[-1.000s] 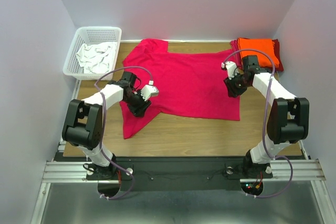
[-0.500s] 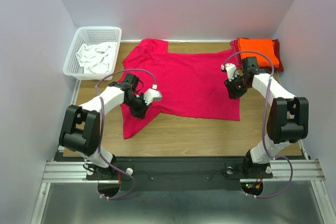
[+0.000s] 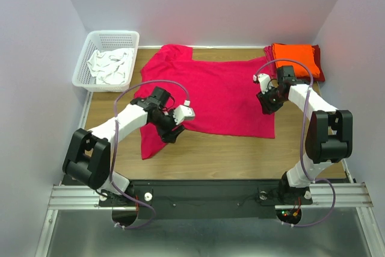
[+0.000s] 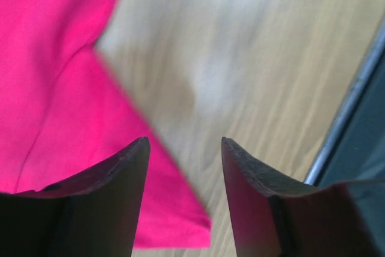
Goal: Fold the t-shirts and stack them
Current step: Flatten the tshirt out
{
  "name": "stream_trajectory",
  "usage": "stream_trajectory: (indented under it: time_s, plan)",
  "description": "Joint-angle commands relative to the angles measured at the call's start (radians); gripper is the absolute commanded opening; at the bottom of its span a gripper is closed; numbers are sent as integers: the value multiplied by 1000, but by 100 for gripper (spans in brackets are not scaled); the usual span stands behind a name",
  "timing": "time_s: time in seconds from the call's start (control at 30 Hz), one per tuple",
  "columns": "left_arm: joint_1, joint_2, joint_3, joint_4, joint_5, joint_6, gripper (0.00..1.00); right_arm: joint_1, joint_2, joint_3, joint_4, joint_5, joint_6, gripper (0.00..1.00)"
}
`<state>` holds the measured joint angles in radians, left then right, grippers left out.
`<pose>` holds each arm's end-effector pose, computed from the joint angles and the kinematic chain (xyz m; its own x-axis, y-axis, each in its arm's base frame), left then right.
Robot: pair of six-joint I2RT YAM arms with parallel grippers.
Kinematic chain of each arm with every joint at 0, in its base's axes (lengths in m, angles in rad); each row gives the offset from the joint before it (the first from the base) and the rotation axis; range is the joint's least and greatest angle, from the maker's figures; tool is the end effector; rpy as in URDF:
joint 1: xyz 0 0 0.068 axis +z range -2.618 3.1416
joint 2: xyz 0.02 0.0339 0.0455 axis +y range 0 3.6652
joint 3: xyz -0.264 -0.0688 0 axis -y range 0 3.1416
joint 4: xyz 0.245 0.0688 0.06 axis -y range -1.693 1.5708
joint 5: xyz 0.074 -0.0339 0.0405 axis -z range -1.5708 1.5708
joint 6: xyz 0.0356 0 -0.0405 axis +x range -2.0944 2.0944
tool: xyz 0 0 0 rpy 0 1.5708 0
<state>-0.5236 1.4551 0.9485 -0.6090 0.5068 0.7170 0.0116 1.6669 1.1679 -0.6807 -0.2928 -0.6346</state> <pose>0.2331 -0.1545 0.2149 -0.1776 0.7660 -0.6179 0.9800 0.1952 -0.0397 0.3302 0.0141 0.2118 -0.6726 -0.5755 -0.4652 -0.6456 0.7636 -0.0111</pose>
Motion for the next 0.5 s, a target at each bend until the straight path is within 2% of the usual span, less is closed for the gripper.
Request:
stream_trajectory:
  time_s: [0.0, 0.17, 0.33, 0.47]
  plan:
    - [91, -4, 22, 5, -54, 7, 64, -4, -12, -13, 15, 1, 4, 38]
    - [212, 111, 56, 11, -80, 44, 65, -4, -9, -22, 15, 7, 10, 39]
    - [234, 191, 78, 32, -88, 48, 65, -4, -10, -36, 15, 18, 1, 39]
    - [234, 212, 93, 29, -65, 51, 57, -5, -13, -42, 15, 29, -10, 39]
